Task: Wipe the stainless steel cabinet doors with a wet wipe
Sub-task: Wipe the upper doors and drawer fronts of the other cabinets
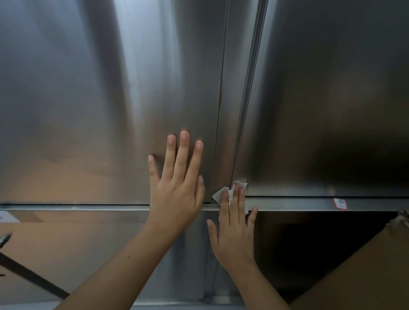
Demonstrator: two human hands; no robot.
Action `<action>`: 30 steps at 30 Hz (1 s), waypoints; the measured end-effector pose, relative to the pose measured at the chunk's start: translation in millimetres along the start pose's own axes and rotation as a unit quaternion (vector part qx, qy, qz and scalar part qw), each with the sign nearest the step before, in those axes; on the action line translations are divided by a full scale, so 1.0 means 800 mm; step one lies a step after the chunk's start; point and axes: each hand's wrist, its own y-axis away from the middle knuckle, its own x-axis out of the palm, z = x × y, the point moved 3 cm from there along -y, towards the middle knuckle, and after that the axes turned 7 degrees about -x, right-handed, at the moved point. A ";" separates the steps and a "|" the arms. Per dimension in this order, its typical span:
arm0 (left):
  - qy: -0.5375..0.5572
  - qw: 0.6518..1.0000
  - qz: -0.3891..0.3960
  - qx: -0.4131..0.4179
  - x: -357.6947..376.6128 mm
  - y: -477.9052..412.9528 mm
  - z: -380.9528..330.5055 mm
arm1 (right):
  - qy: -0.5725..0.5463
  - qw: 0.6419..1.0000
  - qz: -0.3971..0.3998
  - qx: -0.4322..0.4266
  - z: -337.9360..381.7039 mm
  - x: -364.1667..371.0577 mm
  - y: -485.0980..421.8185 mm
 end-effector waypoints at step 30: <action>-0.013 0.999 0.004 0.047 0.002 0.000 0.013 | -0.012 0.993 -0.074 -0.095 0.019 -0.008 -0.035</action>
